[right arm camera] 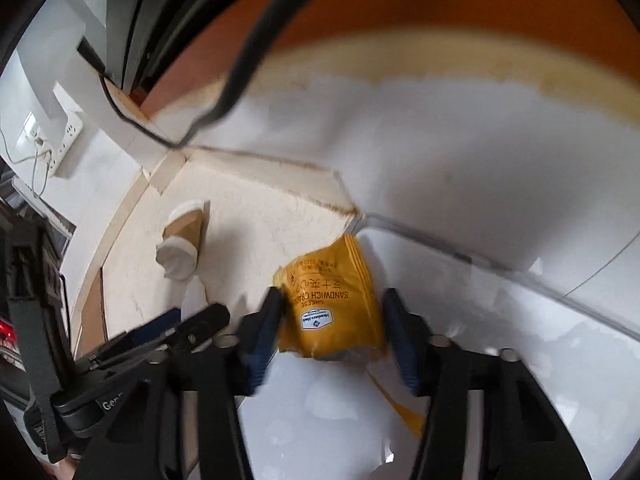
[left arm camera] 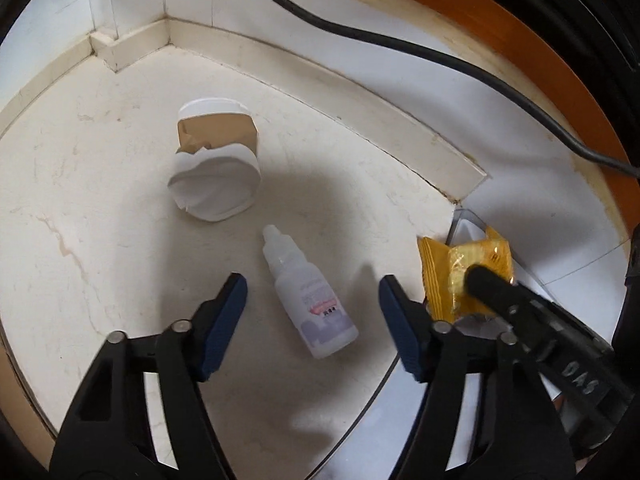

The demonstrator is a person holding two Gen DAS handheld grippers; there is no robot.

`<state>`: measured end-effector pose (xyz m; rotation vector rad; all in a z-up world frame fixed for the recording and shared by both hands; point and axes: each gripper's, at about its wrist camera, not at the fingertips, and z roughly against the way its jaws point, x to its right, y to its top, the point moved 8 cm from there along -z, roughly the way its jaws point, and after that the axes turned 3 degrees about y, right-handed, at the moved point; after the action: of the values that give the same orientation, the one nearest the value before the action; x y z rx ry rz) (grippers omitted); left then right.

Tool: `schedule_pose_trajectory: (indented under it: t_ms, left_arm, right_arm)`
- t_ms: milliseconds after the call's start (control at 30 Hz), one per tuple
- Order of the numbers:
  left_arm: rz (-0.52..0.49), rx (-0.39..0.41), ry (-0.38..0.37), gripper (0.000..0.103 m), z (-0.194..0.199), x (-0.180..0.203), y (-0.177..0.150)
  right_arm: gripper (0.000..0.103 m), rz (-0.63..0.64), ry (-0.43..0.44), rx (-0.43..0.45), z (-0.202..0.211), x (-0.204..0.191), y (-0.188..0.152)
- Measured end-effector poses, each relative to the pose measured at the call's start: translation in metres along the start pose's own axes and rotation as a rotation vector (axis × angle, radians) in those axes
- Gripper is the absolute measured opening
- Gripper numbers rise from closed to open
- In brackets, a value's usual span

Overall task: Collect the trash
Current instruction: 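Grasp the yellow snack wrapper with the right gripper while the left grasps the white bottle, then carry the yellow wrapper and white bottle down toward the floor bin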

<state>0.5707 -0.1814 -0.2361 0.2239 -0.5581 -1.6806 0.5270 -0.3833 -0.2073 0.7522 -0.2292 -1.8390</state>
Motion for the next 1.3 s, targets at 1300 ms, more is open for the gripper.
schedule_pose_trajectory:
  t_ms: [1300]
  left_arm:
    - [-0.082, 0.076, -0.074, 0.021, 0.306, -0.01, -0.249]
  right_arm:
    - [0.01, 0.205, 0.153, 0.089, 0.287, -0.148, -0.233]
